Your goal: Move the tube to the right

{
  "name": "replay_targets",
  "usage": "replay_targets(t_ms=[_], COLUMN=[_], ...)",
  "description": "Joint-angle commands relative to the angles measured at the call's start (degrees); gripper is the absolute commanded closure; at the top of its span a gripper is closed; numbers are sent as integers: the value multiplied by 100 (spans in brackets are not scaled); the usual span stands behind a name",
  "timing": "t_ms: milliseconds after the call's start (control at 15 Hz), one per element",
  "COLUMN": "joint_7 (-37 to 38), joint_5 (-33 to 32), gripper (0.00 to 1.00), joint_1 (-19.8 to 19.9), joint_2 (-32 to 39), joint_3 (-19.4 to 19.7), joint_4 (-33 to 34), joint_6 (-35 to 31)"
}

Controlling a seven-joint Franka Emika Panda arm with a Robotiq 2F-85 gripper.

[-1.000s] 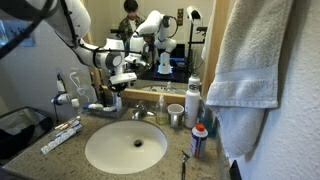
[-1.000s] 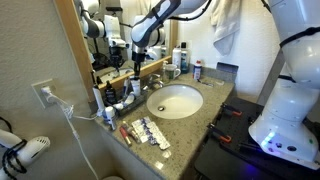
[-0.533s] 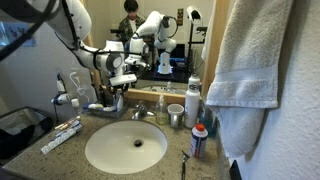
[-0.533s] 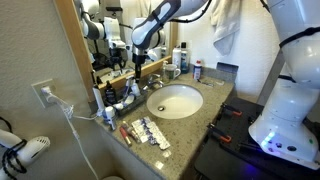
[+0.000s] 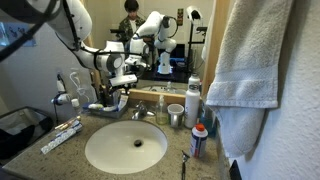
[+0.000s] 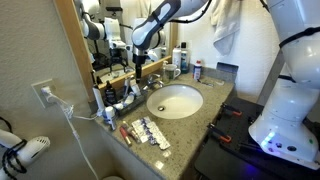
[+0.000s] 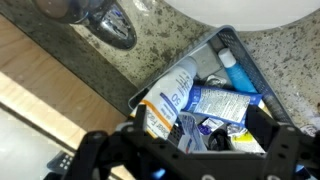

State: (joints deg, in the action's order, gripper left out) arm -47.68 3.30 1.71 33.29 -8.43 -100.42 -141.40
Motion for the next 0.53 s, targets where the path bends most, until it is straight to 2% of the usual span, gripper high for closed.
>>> replay_targets(t_ms=[0,267,467], joint_7=[240,412,488], joint_5=[-30,17,48], gripper=[0,0,0], joint_1=[58,87,115], joint_2=[-260,-498,-766], joint_3=[-46,-47,-3], joint_4=[-108,-55,43], joint_6=[161,660,1431])
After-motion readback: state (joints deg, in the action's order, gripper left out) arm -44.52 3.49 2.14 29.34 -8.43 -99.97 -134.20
